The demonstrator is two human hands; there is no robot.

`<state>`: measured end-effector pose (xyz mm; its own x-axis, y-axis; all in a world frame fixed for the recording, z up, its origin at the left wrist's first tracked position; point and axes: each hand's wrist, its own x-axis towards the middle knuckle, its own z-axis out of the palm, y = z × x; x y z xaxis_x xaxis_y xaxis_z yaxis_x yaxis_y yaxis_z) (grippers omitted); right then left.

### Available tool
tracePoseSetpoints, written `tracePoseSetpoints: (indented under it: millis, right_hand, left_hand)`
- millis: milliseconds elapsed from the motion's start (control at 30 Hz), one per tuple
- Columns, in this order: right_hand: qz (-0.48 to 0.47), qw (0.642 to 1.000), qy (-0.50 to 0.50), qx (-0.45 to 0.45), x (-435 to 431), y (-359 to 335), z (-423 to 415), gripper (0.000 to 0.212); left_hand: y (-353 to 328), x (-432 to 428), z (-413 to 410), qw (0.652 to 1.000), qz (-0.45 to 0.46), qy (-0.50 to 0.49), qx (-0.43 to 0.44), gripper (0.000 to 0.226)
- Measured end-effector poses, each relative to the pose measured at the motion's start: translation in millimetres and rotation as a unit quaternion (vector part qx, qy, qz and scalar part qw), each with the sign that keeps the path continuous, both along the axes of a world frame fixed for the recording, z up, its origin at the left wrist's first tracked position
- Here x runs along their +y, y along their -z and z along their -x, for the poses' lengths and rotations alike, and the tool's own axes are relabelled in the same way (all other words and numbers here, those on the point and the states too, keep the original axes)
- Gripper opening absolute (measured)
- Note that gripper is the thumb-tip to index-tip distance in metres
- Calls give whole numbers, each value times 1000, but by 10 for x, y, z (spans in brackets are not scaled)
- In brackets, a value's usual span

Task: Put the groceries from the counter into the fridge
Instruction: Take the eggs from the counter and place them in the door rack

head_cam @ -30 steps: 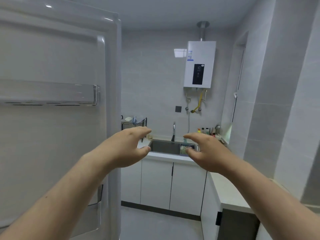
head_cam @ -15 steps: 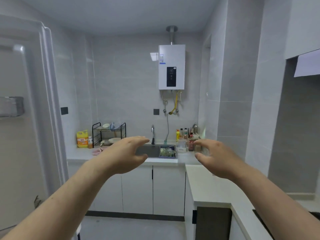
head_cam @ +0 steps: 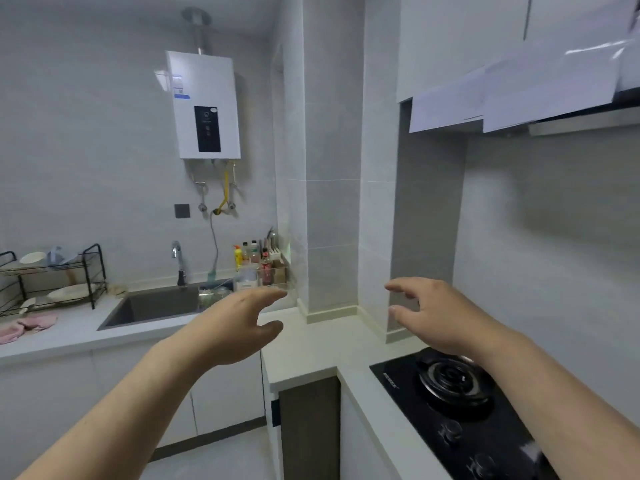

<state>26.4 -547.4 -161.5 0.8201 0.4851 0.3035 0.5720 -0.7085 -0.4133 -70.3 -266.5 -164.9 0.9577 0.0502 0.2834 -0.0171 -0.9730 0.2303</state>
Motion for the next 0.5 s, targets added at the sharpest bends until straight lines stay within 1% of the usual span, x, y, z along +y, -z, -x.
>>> tracePoseSetpoints:
  millis: [133, 267, 367, 500]
  right_hand:
    - [-8, 997, 72, 38, -534, 91, 18, 46]
    - [-4, 986, 162, 44, -985, 150, 70, 44]
    - [-1, 973, 226, 46, -1188, 164, 148, 44]
    - [-21, 953, 298, 51, -1317, 194, 242, 42]
  left_hand:
    - [113, -305, -506, 997, 4, 73, 19, 57]
    - [210, -555, -963, 989, 19, 140, 35, 55]
    - [270, -743, -1286, 978, 38, 198, 50, 54]
    - [347, -1011, -1620, 959, 50, 273, 51, 54]
